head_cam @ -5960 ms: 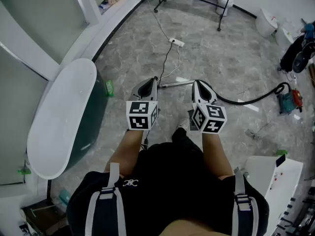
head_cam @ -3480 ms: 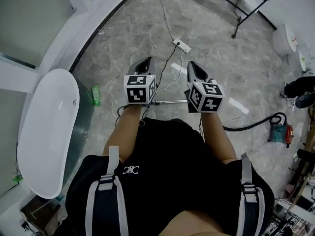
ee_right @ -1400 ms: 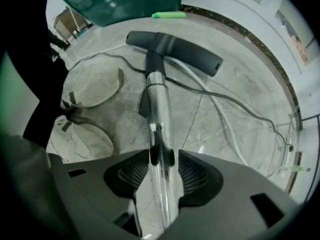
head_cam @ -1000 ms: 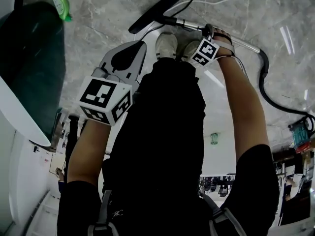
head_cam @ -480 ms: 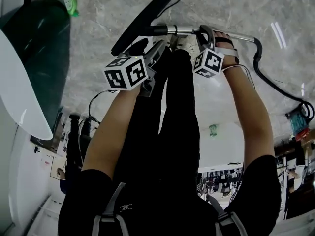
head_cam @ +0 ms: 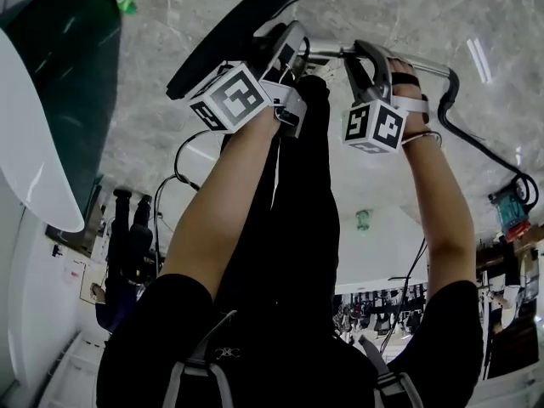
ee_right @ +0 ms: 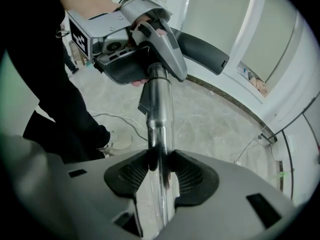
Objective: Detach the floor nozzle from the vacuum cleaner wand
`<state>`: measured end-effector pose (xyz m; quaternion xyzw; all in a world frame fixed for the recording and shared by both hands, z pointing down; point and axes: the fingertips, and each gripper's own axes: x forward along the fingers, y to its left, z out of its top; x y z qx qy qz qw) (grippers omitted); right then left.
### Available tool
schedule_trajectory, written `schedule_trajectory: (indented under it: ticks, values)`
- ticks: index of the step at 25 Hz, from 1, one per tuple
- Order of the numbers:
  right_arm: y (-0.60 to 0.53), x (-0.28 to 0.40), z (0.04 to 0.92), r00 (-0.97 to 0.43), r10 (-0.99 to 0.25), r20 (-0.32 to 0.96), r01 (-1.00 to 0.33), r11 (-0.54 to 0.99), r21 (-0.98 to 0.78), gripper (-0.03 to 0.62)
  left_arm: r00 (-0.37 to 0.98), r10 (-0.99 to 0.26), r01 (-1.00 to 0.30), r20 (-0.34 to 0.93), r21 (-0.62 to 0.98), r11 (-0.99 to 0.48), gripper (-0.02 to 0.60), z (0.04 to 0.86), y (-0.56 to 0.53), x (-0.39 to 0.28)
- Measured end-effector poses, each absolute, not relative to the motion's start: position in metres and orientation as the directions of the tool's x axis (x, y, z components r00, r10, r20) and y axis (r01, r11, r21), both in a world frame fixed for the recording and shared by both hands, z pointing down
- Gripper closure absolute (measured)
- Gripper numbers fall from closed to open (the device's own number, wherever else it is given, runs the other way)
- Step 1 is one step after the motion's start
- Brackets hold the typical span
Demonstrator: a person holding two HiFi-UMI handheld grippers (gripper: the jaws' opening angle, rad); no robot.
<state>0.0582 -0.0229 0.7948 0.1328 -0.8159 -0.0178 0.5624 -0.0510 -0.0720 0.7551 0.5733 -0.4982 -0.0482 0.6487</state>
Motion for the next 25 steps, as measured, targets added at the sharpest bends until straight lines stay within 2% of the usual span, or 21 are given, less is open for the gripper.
schedule_trajectory:
  ticks: [3,5,8,12,15,17,19,22,25]
  values:
    - [-0.028,0.056,0.793,-0.340,-0.222,0.914,-0.223,0.963,0.150,0.424,0.513,-0.639,-0.506,0.574,0.803,0.315,0.416,0.748,-0.081,-0.052]
    - [-0.024,0.055,0.800,-0.368,-0.152,0.917,-0.199,0.977,0.082,0.424,0.548,-0.600,-0.509,0.583,0.801,0.315,0.416,0.749,-0.075,-0.047]
    - [-0.016,0.043,0.807,-0.400,-0.054,0.915,-0.093,0.995,0.018,0.424,0.537,-0.587,-0.522,0.606,0.785,0.333,0.416,0.748,-0.067,-0.055]
    - [-0.011,0.021,0.818,-0.394,0.002,0.919,0.033,0.999,0.011,0.424,0.577,-0.603,-0.518,0.550,0.818,0.250,0.416,0.724,-0.069,-0.040]
    - [-0.010,0.016,0.820,-0.431,0.010,0.902,-0.008,1.000,-0.015,0.425,0.582,-0.588,-0.521,0.563,0.812,0.262,0.416,0.724,-0.069,-0.034]
    - [-0.015,0.012,0.816,-0.456,-0.009,0.890,-0.061,0.998,-0.021,0.513,0.581,-0.588,-0.529,0.563,0.810,0.253,0.416,0.721,-0.072,-0.036]
    - [-0.015,0.009,0.809,-0.472,0.024,0.881,-0.064,0.996,-0.061,0.540,0.585,-0.596,-0.555,0.550,0.807,0.199,0.416,0.714,-0.074,-0.037]
    - [0.005,0.005,0.795,-0.494,0.252,0.832,0.005,0.958,-0.287,0.540,0.611,-0.619,-0.598,0.494,0.800,0.048,0.417,0.698,-0.082,-0.038]
    - [0.031,0.001,0.767,-0.480,0.601,0.639,0.147,0.774,-0.616,0.541,0.635,-0.655,-0.571,0.410,0.820,-0.040,0.429,0.679,-0.095,-0.043]
